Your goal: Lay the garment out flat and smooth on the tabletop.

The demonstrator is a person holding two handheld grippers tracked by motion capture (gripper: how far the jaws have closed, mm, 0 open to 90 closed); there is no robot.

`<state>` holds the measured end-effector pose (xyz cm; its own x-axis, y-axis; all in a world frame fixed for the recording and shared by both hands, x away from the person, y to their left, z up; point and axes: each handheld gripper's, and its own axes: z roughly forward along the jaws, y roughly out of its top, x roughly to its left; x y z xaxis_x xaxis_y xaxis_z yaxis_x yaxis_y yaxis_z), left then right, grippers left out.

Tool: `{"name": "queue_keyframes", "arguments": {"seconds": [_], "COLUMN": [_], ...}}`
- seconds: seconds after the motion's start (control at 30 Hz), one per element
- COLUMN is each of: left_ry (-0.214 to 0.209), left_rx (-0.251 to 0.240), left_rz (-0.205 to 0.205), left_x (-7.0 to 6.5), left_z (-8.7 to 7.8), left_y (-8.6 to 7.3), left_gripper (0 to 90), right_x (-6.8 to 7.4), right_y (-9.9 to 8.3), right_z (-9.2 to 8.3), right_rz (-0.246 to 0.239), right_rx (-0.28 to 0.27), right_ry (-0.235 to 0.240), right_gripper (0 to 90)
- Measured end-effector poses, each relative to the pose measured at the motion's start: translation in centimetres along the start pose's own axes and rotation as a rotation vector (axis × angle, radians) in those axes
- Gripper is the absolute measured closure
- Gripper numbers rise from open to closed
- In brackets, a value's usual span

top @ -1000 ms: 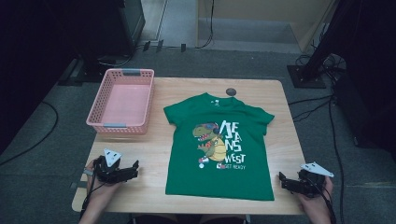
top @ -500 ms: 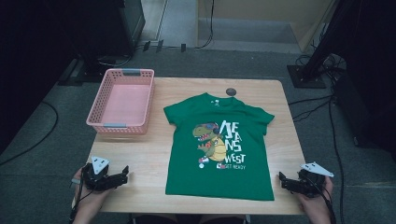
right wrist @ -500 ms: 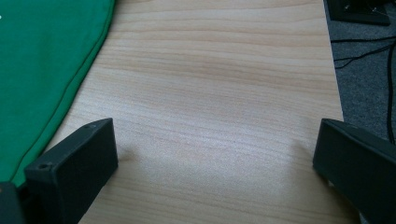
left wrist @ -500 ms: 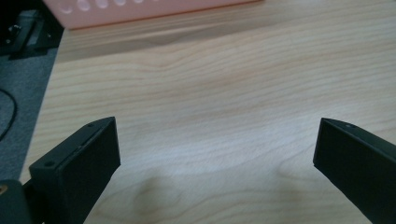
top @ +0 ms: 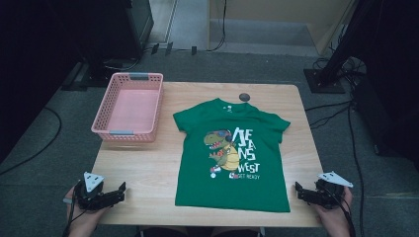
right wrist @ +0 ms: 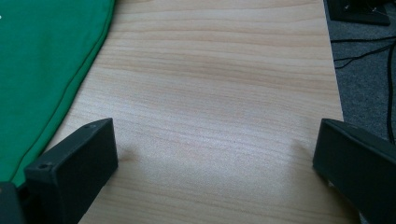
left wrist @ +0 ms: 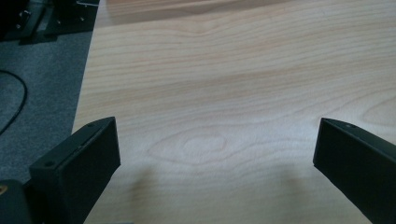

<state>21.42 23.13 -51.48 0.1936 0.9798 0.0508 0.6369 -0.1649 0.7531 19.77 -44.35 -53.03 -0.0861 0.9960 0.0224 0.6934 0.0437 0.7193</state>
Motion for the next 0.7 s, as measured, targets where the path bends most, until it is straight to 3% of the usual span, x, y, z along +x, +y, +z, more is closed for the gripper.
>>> {"name": "queue_keyframes", "arguments": {"seconds": [0.4,0.7], "left_ry": [-0.029,-0.042], "left_rx": [0.012,0.006], "left_rz": [0.007,0.014], "left_x": [1.3,1.5], "left_z": [-0.9,-0.9], "left_y": [-1.5,-2.0], "left_gripper": [1.1,1.1], "right_x": [0.0,0.0], "right_y": [0.0,0.0], "right_z": [0.0,0.0], "right_rz": [0.000,0.001], "right_rx": [0.000,0.000], "right_ry": [-0.001,-0.001], "right_gripper": [0.0,0.0]}}
